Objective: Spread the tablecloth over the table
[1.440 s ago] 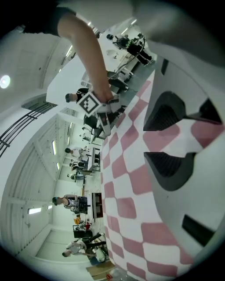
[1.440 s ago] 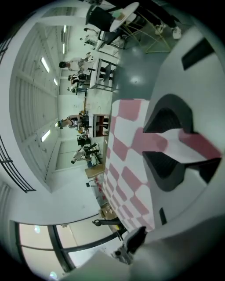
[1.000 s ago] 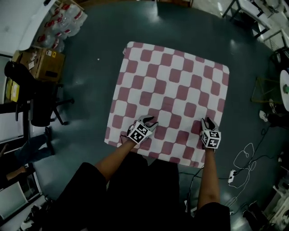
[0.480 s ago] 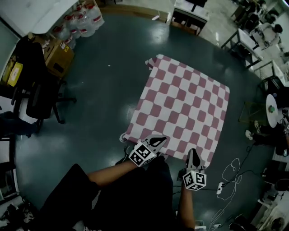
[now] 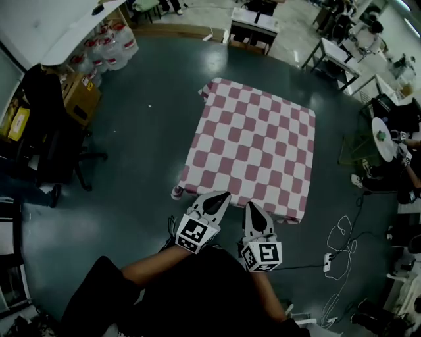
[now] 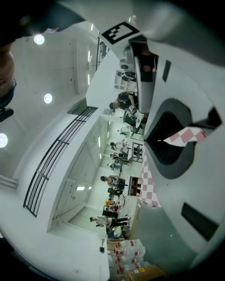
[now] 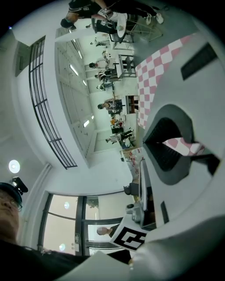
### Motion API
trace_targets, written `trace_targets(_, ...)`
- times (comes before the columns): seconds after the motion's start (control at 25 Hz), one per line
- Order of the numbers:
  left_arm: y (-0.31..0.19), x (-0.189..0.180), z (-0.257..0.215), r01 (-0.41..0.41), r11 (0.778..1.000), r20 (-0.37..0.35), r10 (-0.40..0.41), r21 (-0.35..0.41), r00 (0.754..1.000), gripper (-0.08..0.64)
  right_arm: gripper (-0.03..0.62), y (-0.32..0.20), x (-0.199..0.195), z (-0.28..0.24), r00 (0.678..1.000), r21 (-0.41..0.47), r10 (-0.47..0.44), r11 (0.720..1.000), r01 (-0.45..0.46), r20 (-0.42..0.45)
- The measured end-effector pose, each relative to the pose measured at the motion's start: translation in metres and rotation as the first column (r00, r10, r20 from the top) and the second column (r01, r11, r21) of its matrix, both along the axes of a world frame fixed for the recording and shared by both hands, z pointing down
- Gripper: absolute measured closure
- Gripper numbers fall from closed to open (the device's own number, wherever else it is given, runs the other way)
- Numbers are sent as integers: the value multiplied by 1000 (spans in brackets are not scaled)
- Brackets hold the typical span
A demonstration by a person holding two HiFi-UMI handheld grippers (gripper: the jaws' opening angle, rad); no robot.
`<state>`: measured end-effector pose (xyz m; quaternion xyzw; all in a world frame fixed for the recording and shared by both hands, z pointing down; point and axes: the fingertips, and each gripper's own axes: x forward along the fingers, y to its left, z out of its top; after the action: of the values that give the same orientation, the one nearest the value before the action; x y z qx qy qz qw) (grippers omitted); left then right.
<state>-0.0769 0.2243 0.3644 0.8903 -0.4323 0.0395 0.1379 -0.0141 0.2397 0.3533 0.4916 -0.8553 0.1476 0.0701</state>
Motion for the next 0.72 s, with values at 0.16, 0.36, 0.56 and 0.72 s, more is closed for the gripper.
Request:
trace_targets(0.16, 27, 20, -29, 49, 996, 3, -50, 76, 999, 543, 575, 33, 18, -28, 1000, 72, 31, 997, -31, 2)
trace_targets(0.36, 69, 53, -53, 40, 981, 48, -49, 189, 998, 543, 575, 70, 48, -33, 997, 109, 69, 992, -65, -29)
trace_targets(0.56, 102, 72, -59, 41, 981, 48, -51, 192, 998, 543, 575, 97, 61, -33, 996, 126, 69, 990, -61, -59)
trace_targets(0.72, 118, 79, -60, 43, 980, 56, -55, 193, 997, 543, 575, 108, 64, -39, 995, 149, 61, 988, -48, -81)
